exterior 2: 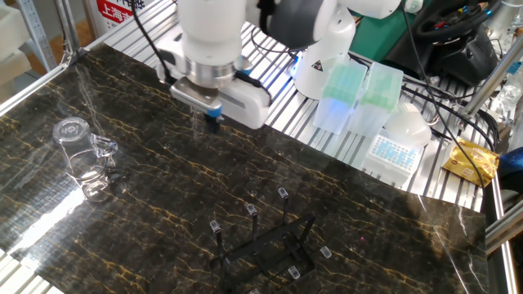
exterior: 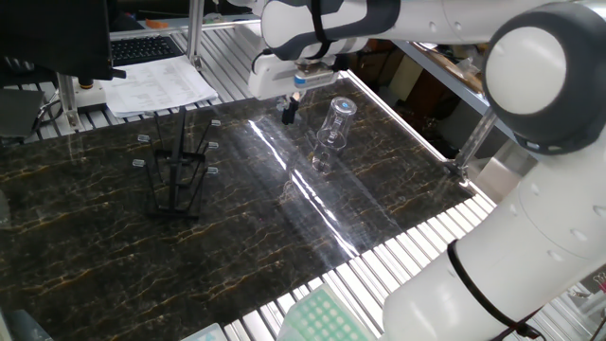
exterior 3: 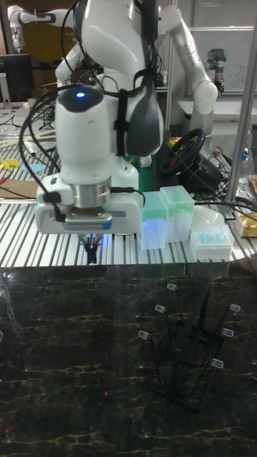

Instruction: Put the cup on the cup rack

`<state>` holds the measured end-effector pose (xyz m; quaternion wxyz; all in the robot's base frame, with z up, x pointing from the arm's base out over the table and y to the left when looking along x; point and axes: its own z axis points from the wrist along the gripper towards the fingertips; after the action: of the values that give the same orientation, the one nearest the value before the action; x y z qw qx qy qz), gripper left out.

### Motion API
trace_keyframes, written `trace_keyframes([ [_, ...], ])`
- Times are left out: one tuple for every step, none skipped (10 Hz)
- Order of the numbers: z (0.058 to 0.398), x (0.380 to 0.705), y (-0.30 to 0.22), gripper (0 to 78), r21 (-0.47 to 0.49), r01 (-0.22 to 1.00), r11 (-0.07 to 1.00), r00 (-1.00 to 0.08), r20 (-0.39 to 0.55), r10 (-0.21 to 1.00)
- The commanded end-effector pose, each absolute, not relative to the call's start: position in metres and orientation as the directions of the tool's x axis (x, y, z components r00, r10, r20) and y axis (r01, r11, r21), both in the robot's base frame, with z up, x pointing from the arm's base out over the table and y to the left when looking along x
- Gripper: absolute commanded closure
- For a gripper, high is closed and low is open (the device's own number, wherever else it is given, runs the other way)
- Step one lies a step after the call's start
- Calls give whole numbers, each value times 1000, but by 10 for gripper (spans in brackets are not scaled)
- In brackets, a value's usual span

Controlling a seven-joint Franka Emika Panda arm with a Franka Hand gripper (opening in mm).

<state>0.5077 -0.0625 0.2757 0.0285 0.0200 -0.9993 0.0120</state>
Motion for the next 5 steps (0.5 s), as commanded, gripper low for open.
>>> trace_keyframes([
  [271, 513, -82, 776, -27, -18, 999, -999, 52, -16],
  [264, 514, -87, 776, -26, 10, 1000, -999, 39, 11],
  [259, 516, -87, 776, -26, 26, 999, -999, 29, 27],
  [256, 520, -89, 776, -25, 29, 999, -999, 20, 30],
  [255, 527, -93, 776, -23, 24, 999, -999, 20, 25],
])
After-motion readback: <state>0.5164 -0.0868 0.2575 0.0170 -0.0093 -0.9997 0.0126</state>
